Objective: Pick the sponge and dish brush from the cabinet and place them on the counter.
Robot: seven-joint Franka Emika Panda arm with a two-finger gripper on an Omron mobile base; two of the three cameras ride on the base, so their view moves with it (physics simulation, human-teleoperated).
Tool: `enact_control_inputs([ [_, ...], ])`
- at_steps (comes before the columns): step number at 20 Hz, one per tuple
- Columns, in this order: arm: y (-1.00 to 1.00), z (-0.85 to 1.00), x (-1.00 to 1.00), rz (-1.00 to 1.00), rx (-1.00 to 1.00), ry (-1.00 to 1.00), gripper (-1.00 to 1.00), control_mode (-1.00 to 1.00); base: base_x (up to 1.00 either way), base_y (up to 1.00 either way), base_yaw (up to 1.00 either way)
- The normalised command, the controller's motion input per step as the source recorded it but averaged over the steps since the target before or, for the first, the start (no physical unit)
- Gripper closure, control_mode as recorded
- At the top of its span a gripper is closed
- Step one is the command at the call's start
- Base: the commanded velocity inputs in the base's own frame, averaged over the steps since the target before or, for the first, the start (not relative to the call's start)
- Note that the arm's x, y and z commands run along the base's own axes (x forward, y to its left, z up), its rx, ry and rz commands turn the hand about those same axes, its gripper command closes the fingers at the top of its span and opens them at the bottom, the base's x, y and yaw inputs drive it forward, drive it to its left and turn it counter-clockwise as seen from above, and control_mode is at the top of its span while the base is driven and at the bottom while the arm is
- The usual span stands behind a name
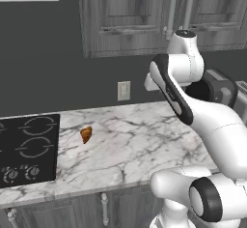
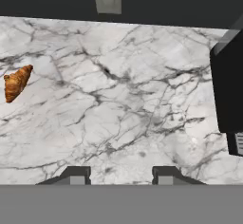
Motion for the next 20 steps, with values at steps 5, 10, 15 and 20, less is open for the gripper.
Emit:
enact_control_inputs([
  [5,0.00,0.03,-0.08,0.00,0.00,-0.04,-1.00,-1.00,0.00,0.00,0.00],
  [10,0.00,0.26,-0.20,0.00,0.03,-0.19,-1.00,-1.00,0.00,0.00,0.00],
  [15,0.00,0.35,-0.04,0.00,0.04,-0.21,-1.00,-1.00,0.00,0.00,0.00],
  [20,0.00,0.40,0.01,0.00,0.03,-0.20,-1.00,-1.00,0.00,0.00,0.00],
])
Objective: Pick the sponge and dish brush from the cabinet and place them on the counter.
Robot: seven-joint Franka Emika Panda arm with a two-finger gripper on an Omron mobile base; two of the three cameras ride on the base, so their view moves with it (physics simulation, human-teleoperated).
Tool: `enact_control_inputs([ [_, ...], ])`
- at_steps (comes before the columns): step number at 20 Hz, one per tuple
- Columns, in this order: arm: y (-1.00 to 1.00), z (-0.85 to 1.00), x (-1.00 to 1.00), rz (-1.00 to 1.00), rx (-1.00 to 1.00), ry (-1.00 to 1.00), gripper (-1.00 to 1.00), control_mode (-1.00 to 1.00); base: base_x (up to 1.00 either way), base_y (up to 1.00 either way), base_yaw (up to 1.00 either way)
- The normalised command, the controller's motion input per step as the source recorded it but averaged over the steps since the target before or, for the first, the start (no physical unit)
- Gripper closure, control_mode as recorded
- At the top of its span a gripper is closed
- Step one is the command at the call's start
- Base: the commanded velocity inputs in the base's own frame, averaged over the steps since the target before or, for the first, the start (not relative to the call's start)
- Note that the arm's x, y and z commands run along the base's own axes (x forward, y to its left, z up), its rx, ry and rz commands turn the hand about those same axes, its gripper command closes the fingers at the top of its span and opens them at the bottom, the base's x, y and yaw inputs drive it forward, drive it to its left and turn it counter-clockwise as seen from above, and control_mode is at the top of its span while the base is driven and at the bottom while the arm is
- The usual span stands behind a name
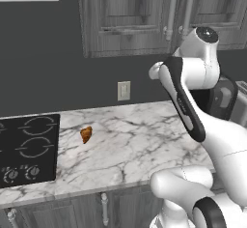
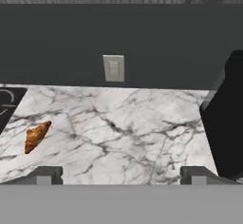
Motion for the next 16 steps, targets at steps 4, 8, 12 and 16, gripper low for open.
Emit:
enact_control_inputs([
  [4,0.00,0.37,0.06,0.00,0.02,-0.15,-1.00,-1.00,0.00,0.00,0.00],
  [8,0.00,0.39,0.13,-0.01,0.01,-0.13,-1.00,-1.00,0.00,0.00,0.00],
  [12,0.00,0.40,0.16,-0.02,0.00,-0.12,-1.00,-1.00,0.00,0.00,0.00],
  [16,0.00,0.33,0.18,-0.02,0.01,-0.10,-1.00,-1.00,0.00,0.00,0.00],
])
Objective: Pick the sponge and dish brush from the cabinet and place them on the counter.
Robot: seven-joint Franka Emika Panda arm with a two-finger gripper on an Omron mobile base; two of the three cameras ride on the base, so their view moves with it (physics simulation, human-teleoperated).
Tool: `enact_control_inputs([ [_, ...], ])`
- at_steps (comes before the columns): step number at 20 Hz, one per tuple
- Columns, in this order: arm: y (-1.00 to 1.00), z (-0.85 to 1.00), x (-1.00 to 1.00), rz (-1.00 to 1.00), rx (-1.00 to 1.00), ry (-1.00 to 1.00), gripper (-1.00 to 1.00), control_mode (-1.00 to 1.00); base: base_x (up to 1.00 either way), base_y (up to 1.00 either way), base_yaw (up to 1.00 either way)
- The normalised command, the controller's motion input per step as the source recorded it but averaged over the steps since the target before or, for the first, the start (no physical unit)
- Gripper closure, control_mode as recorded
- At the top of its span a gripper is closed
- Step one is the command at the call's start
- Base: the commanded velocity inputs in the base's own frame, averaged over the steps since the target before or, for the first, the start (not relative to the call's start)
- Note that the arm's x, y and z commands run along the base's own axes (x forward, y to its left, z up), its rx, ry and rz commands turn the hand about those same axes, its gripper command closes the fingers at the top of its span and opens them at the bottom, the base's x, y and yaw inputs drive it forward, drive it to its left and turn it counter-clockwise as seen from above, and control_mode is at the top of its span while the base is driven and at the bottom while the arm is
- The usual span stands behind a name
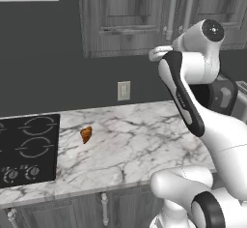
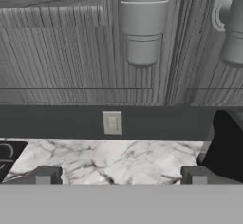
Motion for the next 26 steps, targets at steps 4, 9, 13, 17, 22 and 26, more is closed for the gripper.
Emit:
enact_control_inputs([
  [4,0.00,0.29,0.09,0.00,0.05,-0.15,-1.00,-1.00,0.00,0.00,0.00],
  [9,-0.01,0.30,0.03,0.00,0.03,-0.21,-1.00,-1.00,0.00,0.00,0.00],
  [13,-0.01,0.30,0.06,0.00,0.00,-0.21,-1.00,-1.00,0.00,0.00,0.00],
  [17,-0.02,0.27,0.02,0.00,0.00,-0.21,-1.00,-1.00,0.00,0.00,0.00],
  [22,-0.08,0.04,0.00,0.01,0.06,-0.21,-1.00,-1.00,0.00,0.00,0.00],
  [26,-0.10,0.00,0.08,0.01,0.03,-0.22,-1.00,-1.00,0.00,0.00,0.00],
])
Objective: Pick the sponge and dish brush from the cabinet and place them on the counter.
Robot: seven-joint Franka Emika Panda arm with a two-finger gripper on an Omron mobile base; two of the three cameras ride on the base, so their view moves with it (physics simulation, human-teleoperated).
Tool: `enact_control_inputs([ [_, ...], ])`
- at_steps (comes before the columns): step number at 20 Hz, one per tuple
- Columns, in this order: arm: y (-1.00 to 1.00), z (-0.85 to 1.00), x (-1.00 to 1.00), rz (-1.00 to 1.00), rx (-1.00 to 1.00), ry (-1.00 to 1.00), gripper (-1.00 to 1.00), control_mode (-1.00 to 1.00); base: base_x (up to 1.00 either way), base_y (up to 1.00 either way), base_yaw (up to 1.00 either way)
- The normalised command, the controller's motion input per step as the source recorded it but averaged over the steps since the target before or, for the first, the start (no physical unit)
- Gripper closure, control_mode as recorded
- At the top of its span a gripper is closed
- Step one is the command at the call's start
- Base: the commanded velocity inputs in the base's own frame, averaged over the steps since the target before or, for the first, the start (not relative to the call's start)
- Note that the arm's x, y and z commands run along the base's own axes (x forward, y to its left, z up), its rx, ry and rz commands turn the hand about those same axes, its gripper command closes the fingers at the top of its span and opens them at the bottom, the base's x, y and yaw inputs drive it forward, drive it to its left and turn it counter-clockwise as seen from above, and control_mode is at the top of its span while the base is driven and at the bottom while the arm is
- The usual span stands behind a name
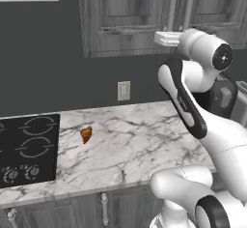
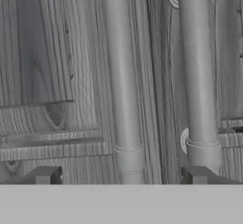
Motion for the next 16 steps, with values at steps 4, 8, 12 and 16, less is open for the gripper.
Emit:
enact_control_inputs([
  [4,-0.06,0.03,0.18,0.00,0.00,-0.21,-1.00,-1.00,0.00,0.00,0.00],
  [8,-0.07,0.11,0.17,0.00,0.00,-0.19,-1.00,-1.00,0.00,0.00,0.00],
  [12,-0.05,0.07,0.12,0.00,0.00,-0.16,-1.00,-1.00,0.00,0.00,0.00],
  [16,0.00,0.00,0.01,0.00,-0.01,-0.07,-1.00,-1.00,0.00,0.00,0.00],
])
